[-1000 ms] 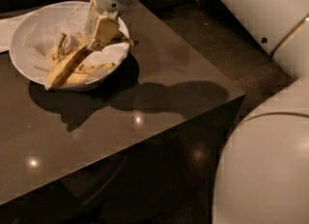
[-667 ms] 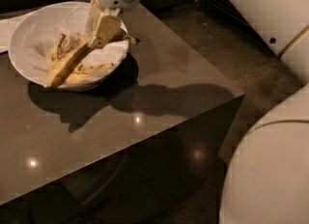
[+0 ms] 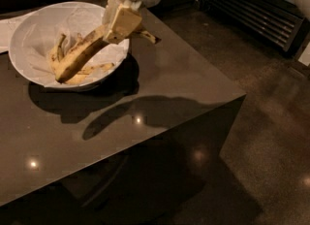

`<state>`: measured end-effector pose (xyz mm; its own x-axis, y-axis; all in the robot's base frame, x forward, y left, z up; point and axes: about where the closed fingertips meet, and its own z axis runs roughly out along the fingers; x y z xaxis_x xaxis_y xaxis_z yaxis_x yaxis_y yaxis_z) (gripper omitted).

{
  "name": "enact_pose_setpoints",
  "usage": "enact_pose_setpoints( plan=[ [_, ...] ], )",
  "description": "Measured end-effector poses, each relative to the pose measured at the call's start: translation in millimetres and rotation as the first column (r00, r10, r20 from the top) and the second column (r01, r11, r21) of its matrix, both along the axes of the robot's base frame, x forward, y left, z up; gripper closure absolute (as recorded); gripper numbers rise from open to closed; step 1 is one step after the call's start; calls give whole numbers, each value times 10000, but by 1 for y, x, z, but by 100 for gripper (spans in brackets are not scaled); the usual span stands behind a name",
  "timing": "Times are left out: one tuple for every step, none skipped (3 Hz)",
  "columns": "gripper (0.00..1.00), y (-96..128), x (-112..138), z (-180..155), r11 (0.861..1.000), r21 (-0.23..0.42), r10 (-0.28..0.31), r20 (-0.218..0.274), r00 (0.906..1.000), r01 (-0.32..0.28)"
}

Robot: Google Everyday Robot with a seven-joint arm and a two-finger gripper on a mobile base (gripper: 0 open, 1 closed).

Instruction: Pick banana from white bowl

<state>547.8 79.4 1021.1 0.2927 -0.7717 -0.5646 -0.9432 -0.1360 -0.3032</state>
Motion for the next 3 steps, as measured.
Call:
enact_pose_setpoints(
  plan=[
    [100,-26,-15,2,9969,185,-770,-1,9970,770],
    [100,-61,-28,-5,9827,588,-1755,-25,9845,1753],
    [100,-65,-29,-11,9813,543,-1845,-86,9828,1847]
  ],
)
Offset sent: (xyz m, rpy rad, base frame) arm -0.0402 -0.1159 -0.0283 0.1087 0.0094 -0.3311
